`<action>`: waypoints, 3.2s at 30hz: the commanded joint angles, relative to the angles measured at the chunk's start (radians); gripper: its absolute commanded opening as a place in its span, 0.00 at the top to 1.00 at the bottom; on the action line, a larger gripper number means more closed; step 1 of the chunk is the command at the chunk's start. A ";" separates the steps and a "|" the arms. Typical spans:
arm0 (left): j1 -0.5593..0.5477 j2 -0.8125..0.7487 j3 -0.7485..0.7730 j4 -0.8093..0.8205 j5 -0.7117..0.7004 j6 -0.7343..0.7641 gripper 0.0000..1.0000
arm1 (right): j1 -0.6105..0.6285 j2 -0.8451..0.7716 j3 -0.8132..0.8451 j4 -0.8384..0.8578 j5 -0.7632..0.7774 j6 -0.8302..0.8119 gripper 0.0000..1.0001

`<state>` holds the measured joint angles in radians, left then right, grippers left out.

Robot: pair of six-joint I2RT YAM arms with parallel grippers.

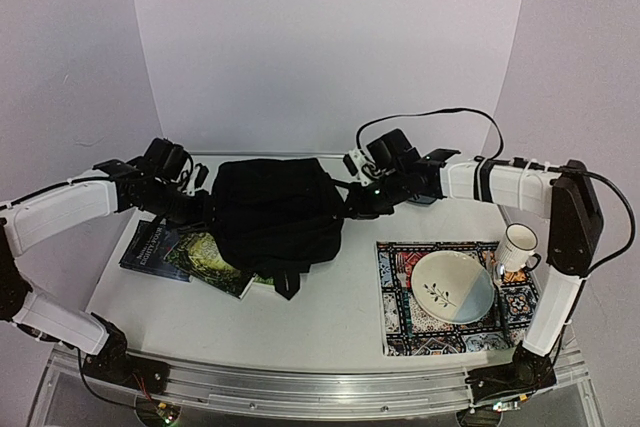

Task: Pack the student bag
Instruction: Hold the largest pocket of the student bag, then unzip the largest pocket of the student bag, then open the largest pocket of the student bag.

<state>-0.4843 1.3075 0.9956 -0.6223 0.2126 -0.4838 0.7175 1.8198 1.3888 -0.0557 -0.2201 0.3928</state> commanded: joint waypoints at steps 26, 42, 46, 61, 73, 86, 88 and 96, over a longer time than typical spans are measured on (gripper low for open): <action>-0.437 0.410 0.350 0.312 -0.054 0.333 0.36 | 0.129 -0.102 0.059 -0.023 0.003 0.059 1.00; -0.466 0.311 0.154 0.369 -0.137 0.313 1.00 | -0.005 -0.062 0.059 -0.035 0.121 0.015 1.00; -0.479 0.240 0.096 0.368 -0.119 0.299 1.00 | -0.080 0.014 0.109 -0.039 0.142 -0.007 1.00; -0.510 0.198 0.078 0.367 -0.242 0.217 0.93 | -0.153 0.244 0.361 -0.077 -0.022 -0.029 0.97; -0.460 0.090 0.103 0.183 -0.373 -0.054 0.36 | -0.040 0.022 0.164 -0.153 0.003 -0.164 0.51; -0.285 -0.062 -0.101 0.082 -0.348 -0.326 0.34 | 0.190 0.207 0.300 -0.232 0.154 -0.313 0.16; -0.282 -0.044 -0.117 0.084 -0.339 -0.347 0.37 | 0.220 0.241 0.315 -0.234 0.175 -0.335 0.14; -0.266 0.001 -0.178 0.145 -0.273 -0.382 0.52 | 0.336 0.294 0.274 -0.243 0.258 -0.423 0.02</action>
<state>-0.7593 1.2925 0.8472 -0.5149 -0.1121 -0.8278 0.9957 2.1078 1.6692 -0.2513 -0.0244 0.0516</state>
